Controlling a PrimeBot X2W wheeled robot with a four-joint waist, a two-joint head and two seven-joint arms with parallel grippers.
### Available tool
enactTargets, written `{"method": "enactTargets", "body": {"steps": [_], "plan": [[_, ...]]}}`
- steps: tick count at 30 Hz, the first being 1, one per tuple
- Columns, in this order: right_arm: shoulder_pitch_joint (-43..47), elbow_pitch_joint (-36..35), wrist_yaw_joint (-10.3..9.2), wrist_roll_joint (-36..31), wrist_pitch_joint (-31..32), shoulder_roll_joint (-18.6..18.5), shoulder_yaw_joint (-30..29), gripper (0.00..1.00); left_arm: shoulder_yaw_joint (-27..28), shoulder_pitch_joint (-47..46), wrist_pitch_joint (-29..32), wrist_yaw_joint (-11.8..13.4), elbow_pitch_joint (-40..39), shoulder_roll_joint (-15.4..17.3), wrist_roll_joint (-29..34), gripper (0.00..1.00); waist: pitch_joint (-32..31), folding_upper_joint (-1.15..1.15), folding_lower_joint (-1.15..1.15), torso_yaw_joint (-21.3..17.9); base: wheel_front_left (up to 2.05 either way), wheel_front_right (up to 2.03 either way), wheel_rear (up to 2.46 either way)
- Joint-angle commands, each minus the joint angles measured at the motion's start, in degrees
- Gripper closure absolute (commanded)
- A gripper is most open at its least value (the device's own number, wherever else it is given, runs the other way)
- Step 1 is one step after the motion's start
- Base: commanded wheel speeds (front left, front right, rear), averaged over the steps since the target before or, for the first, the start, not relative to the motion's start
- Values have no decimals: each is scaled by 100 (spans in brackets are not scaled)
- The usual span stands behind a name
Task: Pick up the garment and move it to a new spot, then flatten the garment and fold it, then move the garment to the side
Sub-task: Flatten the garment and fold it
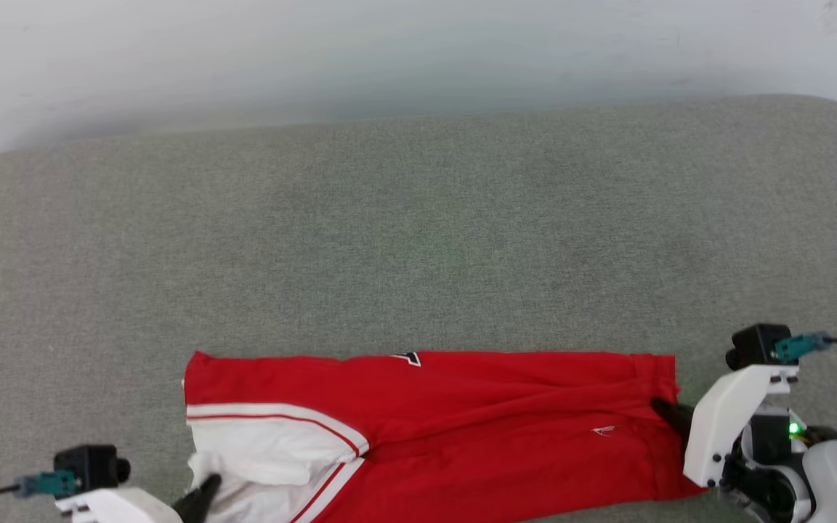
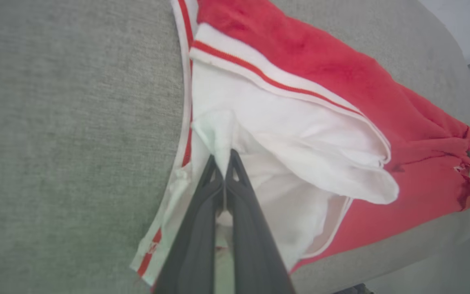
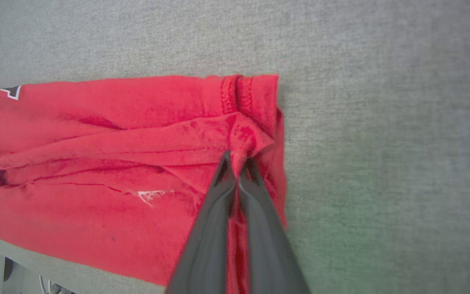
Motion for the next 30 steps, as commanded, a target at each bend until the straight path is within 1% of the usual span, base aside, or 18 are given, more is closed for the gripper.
{"method": "enactTargets", "body": {"steps": [1,2,3,4,5,6,9,12,15,17,20,24,30], "plan": [[135,45,-2,22,-72,48,-45,62,-27,97,-18,-32,41,-59,-38,100,-15,0,1,-2,0,0,0],[190,79,-2,26,-132,78,-86,23,-40,128,-46,-37,77,-109,-65,100,-30,0,1,2,0,0,0],[244,102,-2,5,-203,97,-111,0,-72,157,-39,-53,118,-152,-88,100,-47,0,1,10,0,0,0],[313,130,-2,-7,-274,125,-136,0,-108,179,-56,-83,157,-182,-68,70,-66,0,1,17,0,0,0],[391,146,-2,-12,-327,150,-133,0,-121,168,-111,-102,184,-225,-55,33,-86,0,1,27,0,0,0],[445,139,-2,-20,-409,173,-139,0,-147,158,-141,-116,215,-264,-40,0,-106,0,1,38,0,0,0],[655,67,-3,-34,-626,203,-136,0,-196,89,-298,-148,246,-347,58,0,-173,0,1,66,0,0,0],[818,-160,-3,-75,-864,175,-138,0,-198,20,-517,-121,178,-382,232,0,-228,0,1,74,0,0,0],[961,-493,-2,-121,-1020,116,-189,0,-153,-61,-834,-46,16,-408,459,0,-290,0,1,79,0,0,0],[1062,-740,-2,-193,-1045,75,-251,0,-85,-106,-1079,56,-108,-451,602,0,-332,0,1,70,0,0,0],[1129,-1089,-2,-242,-920,57,-388,0,-3,-167,-1416,192,-331,-519,801,0,-392,0,1,35,0,0,0],[1062,-1368,-2,-319,-615,-8,-606,0,59,-265,-1899,425,-565,-558,1225,0,-435,0,1,44,0,0,0],[903,-1637,-2,-468,153,-252,-872,0,-94,-509,-2377,796,-892,-523,2078,0,-336,0,1,185,0,0,0]]}}
